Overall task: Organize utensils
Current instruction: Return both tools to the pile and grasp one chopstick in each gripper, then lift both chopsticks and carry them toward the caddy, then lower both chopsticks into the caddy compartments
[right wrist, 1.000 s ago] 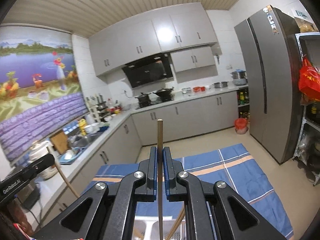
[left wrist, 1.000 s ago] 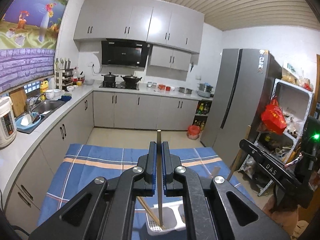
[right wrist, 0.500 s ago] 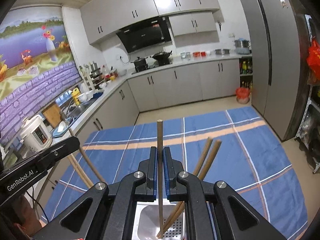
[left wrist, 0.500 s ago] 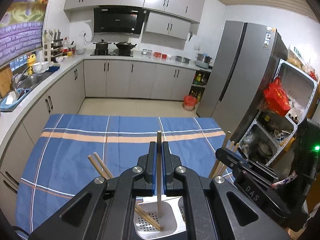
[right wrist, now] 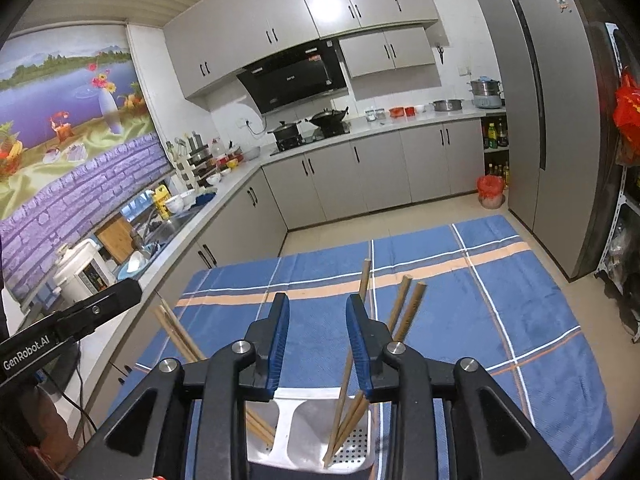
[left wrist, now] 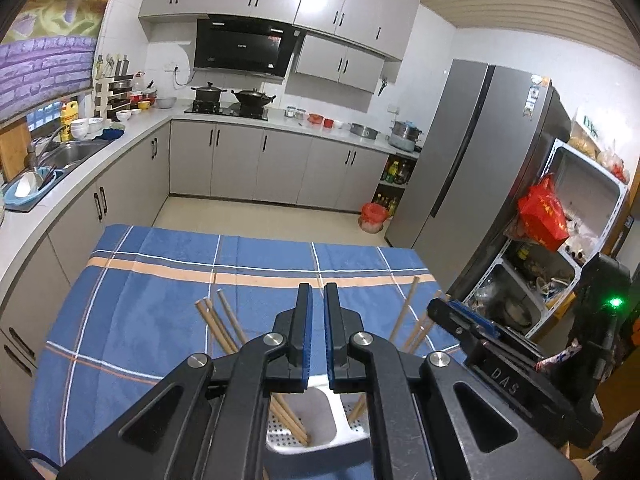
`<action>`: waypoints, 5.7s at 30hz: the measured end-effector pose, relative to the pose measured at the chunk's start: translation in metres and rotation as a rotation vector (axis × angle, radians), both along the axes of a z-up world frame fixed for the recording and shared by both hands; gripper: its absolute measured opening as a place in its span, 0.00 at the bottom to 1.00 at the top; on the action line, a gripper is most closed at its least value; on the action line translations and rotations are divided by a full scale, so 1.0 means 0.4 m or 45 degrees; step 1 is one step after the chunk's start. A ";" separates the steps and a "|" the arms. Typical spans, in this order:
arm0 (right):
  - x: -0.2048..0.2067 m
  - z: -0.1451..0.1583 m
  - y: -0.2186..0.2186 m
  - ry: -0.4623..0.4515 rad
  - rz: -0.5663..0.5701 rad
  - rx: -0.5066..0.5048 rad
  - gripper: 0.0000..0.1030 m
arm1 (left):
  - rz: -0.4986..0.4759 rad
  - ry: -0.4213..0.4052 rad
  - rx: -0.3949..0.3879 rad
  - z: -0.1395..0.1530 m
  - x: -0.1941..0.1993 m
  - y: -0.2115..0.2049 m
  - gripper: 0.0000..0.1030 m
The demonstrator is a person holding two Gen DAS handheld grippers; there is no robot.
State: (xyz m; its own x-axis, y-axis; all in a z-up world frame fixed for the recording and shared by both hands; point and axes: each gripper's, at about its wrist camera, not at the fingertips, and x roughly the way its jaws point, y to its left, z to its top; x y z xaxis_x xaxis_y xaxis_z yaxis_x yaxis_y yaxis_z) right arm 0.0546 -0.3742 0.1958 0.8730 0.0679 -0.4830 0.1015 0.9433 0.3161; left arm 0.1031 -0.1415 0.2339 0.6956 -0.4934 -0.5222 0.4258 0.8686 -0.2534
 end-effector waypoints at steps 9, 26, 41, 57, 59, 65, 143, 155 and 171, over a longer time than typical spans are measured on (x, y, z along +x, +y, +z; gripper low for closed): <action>-0.191 -0.014 -0.028 0.043 -0.017 -0.021 0.48 | 0.064 0.033 -0.016 -0.009 -0.168 0.103 0.34; -0.427 -0.345 -0.087 0.535 0.063 0.058 0.48 | 0.051 0.459 0.267 -0.412 -0.266 0.105 0.35; -0.213 -0.443 0.027 0.725 0.137 -0.053 0.27 | 0.010 0.540 0.427 -0.530 -0.130 0.016 0.35; -0.234 -0.451 0.024 0.799 0.146 -0.147 0.07 | -0.031 0.602 0.360 -0.551 -0.162 0.025 0.05; -0.261 -0.449 0.013 0.806 0.148 -0.135 0.07 | -0.038 0.629 0.330 -0.551 -0.185 0.038 0.05; -0.328 -0.450 -0.009 0.837 0.159 -0.090 0.07 | -0.049 0.685 0.272 -0.551 -0.260 0.072 0.05; -0.450 -0.305 0.010 0.584 0.172 0.049 0.07 | 0.005 0.476 0.163 -0.416 -0.386 0.098 0.04; -0.522 -0.198 0.025 0.356 0.169 0.054 0.07 | -0.010 0.268 0.124 -0.256 -0.501 0.092 0.04; -0.609 -0.093 0.056 0.173 0.206 -0.001 0.07 | -0.051 0.073 0.075 -0.129 -0.609 0.091 0.04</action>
State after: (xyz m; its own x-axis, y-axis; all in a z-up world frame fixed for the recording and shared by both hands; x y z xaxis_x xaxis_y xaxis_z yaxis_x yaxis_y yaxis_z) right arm -0.1888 -0.3519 0.1584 0.7777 0.2016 -0.5954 -0.0097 0.9509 0.3093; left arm -0.1406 -0.1051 0.1821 0.6444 -0.4875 -0.5891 0.4467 0.8653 -0.2275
